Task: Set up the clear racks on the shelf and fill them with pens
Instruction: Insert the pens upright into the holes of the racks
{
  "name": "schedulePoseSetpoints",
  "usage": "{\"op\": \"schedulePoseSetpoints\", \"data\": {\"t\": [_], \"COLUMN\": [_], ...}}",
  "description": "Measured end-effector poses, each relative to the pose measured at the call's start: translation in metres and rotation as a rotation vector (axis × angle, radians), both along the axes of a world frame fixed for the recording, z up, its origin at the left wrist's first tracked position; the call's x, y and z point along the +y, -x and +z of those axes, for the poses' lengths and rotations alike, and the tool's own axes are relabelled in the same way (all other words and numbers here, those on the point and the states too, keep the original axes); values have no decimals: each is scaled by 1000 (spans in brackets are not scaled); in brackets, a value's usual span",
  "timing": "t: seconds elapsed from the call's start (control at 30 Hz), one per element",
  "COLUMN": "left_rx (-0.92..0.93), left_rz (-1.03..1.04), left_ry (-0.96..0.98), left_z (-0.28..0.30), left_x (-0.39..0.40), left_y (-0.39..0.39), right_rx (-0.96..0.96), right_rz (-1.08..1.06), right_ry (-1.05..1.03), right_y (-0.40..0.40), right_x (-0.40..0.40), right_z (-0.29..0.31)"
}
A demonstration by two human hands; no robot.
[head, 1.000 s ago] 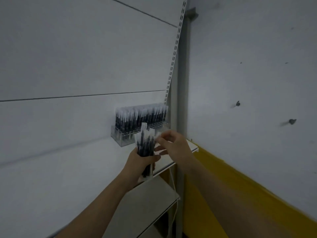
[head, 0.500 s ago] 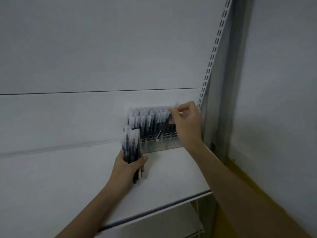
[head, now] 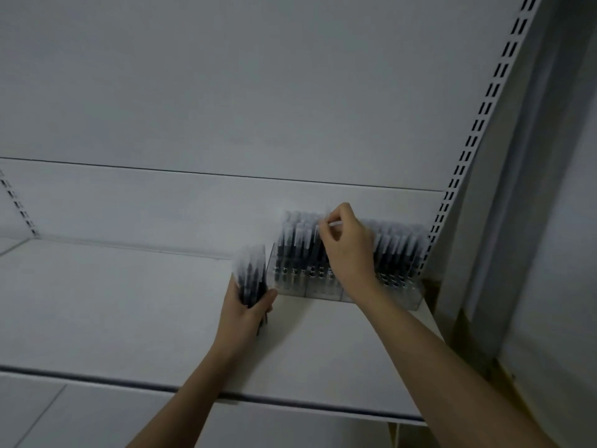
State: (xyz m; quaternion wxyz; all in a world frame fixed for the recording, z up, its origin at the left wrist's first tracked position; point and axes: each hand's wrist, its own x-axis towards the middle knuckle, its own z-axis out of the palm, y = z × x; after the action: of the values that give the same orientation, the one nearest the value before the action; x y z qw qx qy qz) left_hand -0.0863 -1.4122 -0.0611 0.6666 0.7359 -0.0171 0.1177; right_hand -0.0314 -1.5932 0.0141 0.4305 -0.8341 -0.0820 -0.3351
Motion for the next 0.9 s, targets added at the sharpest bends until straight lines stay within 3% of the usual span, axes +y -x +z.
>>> {"op": "schedulePoseSetpoints", "data": {"t": [0.2,0.33,0.53,0.67,0.9], "left_rx": [7,72,151,186,224], "left_rz": [-24,-88,-244,-309,-392], "left_ry": [20,78,169,127,36], "left_z": [2,3,2,2,1], "left_x": [1,2,8,11,8], "left_y": [0,0,-3,-1,-1], "right_rx": [102,149,121,387,406], "right_rz": [-13,-32,-40,182,355], "right_ry": [172,113,-166,-428,-514], "right_y": [-2,-2,43,58,59], "right_x": [6,9,30,42,35], "right_z": [-27,-37,-67,-100,-97]}}
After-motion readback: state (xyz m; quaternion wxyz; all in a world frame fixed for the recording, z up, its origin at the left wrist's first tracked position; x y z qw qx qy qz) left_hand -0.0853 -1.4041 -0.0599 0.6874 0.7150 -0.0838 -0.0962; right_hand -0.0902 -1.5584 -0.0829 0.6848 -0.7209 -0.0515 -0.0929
